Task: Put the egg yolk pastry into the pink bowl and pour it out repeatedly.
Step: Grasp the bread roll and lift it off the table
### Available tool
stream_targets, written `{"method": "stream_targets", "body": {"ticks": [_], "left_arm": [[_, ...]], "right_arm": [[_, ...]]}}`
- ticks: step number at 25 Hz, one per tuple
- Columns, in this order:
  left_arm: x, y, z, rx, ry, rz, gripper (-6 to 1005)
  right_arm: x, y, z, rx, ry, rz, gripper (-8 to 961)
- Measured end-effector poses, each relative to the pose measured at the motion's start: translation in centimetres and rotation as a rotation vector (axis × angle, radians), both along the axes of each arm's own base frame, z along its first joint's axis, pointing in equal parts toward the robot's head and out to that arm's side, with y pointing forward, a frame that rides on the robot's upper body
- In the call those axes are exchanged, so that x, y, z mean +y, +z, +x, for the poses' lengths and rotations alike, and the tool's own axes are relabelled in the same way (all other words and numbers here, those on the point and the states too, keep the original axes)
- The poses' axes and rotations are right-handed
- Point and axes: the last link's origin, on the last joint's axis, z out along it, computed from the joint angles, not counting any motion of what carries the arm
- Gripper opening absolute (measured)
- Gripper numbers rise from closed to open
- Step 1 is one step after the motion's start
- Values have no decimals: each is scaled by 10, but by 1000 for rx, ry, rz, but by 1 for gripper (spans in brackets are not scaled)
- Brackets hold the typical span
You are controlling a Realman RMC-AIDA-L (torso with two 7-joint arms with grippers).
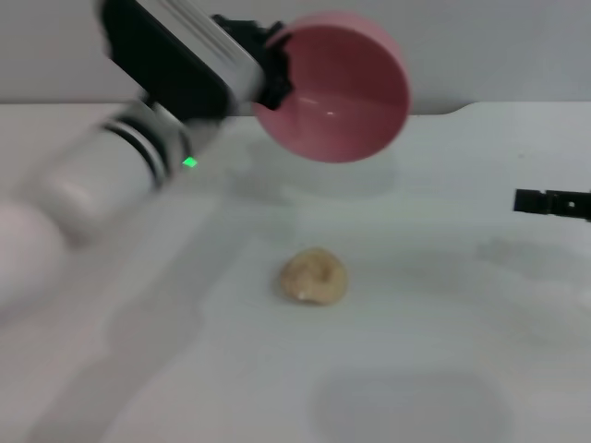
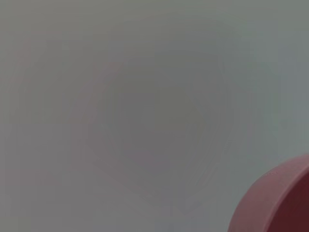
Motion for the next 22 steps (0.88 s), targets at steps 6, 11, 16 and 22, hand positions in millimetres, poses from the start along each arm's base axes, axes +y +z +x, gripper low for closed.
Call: {"method": "stream_targets", "body": {"ticks": [6, 11, 16, 22], "left_arm": [[28, 49, -24, -310, 281, -272, -1], [25, 86, -36, -520, 436, -432, 0], [9, 108, -49, -532, 571, -533, -1], [-13, 114, -59, -397, 729, -570, 0]], "right_arm": [[11, -21, -18, -64, 191, -34, 401], [33, -41, -30, -79, 266, -11, 401], [51, -66, -39, -132, 380, 21, 402], [68, -95, -51, -240, 442, -20, 544]]}}
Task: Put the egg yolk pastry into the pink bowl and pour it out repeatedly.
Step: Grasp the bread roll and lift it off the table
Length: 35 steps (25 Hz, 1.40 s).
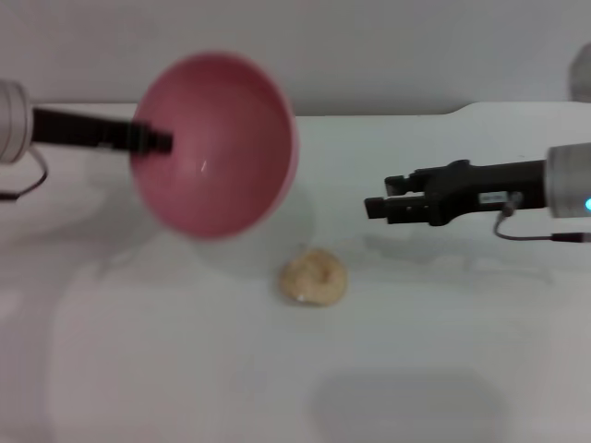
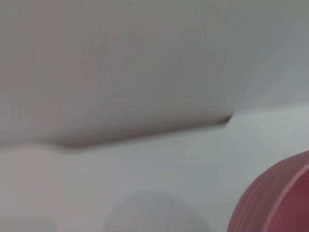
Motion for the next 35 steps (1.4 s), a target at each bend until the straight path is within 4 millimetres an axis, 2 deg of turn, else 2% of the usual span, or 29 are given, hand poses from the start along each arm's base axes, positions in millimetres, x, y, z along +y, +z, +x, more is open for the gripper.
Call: {"method": "stream_targets", "body": {"ticks": [1, 2, 8, 11, 17, 23, 35], "left_arm": [[0, 0, 0, 0, 0, 0, 0], [-10, 1, -7, 79, 58, -54, 0], [-19, 4, -17, 141, 128, -95, -1], [-22, 11, -26, 182, 151, -73, -1], [-24, 16, -36, 211, 188, -56, -1], [-22, 15, -33, 215, 174, -55, 0], [-22, 13, -34, 216, 174, -61, -1]], "right_arm": [[3, -4, -2, -21, 6, 0, 580], [5, -7, -3, -36, 7, 3, 579], [14, -33, -9, -62, -32, -4, 575], [15, -48, -9, -51, -77, -13, 573], [9, -64, -4, -31, -110, -9, 568], [-2, -77, 0, -66, -99, -55, 564], [-11, -88, 5, -127, -79, -103, 554]]}}
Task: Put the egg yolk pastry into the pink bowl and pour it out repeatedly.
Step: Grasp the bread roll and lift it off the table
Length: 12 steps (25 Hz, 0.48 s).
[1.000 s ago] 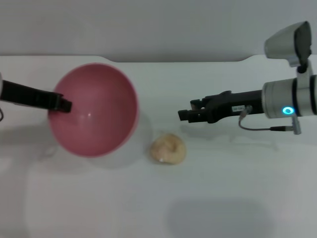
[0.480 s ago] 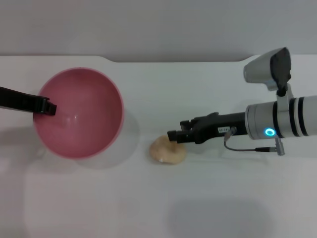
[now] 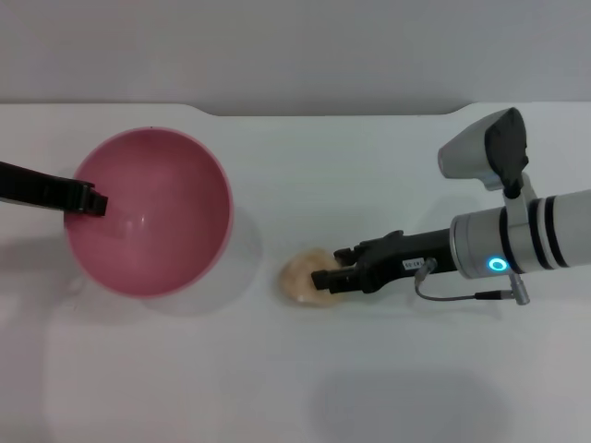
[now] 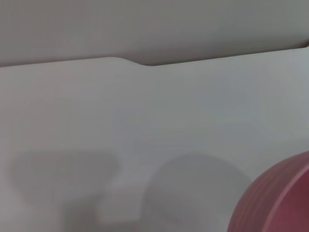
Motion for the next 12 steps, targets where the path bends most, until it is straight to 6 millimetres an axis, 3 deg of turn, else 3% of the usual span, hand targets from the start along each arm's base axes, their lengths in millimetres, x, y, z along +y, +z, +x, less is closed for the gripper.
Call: {"method": "stream_targets", "body": {"ticks": [12], "left_arm": [[-1, -4, 0, 3, 0, -15, -1]], "right_arm": [[-3, -5, 2, -33, 9, -20, 545]]}}
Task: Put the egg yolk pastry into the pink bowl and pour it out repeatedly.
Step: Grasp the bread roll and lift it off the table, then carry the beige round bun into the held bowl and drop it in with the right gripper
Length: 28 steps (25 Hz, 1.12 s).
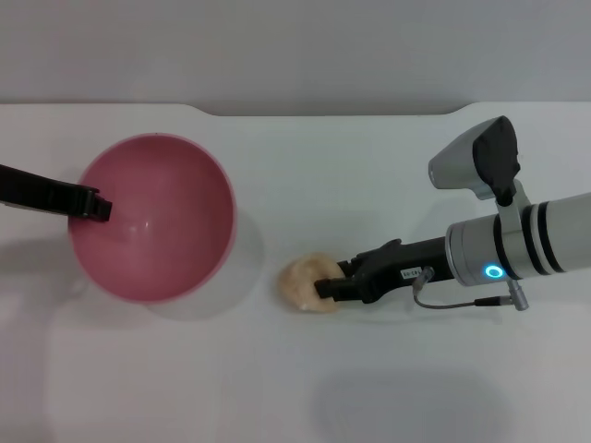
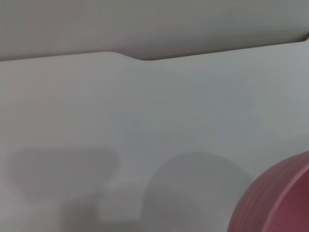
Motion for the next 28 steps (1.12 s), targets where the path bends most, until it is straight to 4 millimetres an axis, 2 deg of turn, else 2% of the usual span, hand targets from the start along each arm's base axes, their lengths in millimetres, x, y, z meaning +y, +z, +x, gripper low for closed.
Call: {"method": "stream_targets", "body": {"ticks": [5, 8, 12, 13, 16, 20, 23, 26, 28], "left_arm": [[0, -3, 1, 6, -8, -11, 0], [0, -6, 1, 7, -7, -19, 0], [1, -12, 1, 11, -11, -37, 0], [2, -17, 3, 14, -15, -53, 0], [4, -24, 4, 18, -19, -78, 0], [7, -48, 14, 39, -38, -172, -1], [11, -67, 25, 60, -65, -238, -1], [14, -88, 38, 82, -90, -300, -1], [16, -103, 49, 108, -101, -340, -1]], "right_arm": [[-1, 3, -1, 41, -18, 2, 422], [0, 11, 1, 91, -36, 44, 373], [-1, 32, 9, 121, -21, 102, 314], [-2, 46, 12, 138, -5, 136, 289], [-2, 62, 14, 158, 9, 174, 277], [-6, 105, 19, 222, 34, 276, 262], [-14, 133, 14, 247, 110, 307, 250], [-23, 150, -4, 245, 227, 295, 233], [-28, 152, -14, 253, 283, 264, 215]]}}
